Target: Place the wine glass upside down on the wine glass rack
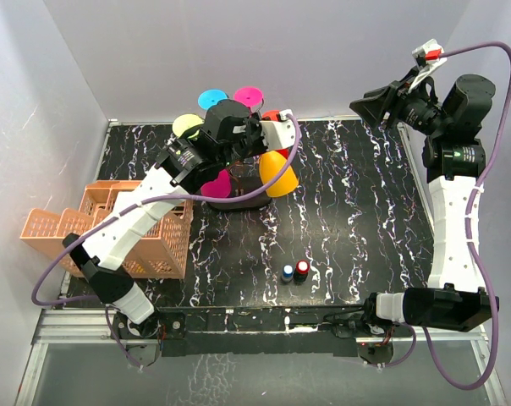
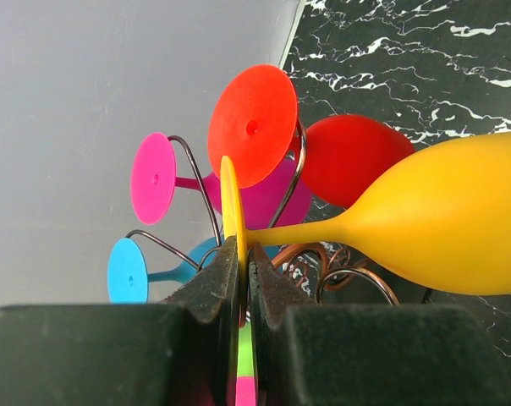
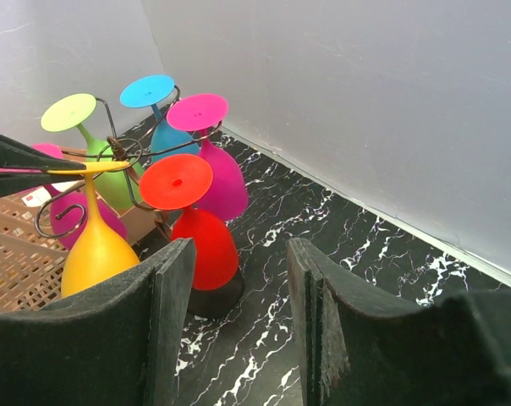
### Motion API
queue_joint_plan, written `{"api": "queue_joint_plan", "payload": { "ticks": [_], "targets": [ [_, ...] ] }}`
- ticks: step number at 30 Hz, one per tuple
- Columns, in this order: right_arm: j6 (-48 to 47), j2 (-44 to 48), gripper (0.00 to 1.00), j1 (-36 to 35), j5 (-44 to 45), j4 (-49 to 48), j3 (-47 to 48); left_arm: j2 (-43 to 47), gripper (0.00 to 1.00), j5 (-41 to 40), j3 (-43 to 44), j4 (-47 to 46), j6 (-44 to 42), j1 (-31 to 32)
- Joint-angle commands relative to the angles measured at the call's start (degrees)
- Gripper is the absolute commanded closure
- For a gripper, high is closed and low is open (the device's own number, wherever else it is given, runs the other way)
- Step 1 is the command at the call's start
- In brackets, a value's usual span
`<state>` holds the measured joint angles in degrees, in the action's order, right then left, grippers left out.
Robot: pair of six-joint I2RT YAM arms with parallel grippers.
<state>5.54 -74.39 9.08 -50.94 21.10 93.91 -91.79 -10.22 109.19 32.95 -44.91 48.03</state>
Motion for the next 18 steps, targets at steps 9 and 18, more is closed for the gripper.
{"api": "queue_joint_plan", "payload": {
  "ticks": [9, 18],
  "targets": [
    [1.11, 1.70, 0.47, 0.76, -1.06, -4.00, -0.74, 1.34, 1.00, -4.71, -1.75, -2.78, -1.89, 0.31],
    [1.65, 1.68, 0.47, 1.07, -1.53, -4.53, -1.02, 1.73, 1.00, -6.28, -2.83, -3.03, -2.93, 0.31]
  ]
}}
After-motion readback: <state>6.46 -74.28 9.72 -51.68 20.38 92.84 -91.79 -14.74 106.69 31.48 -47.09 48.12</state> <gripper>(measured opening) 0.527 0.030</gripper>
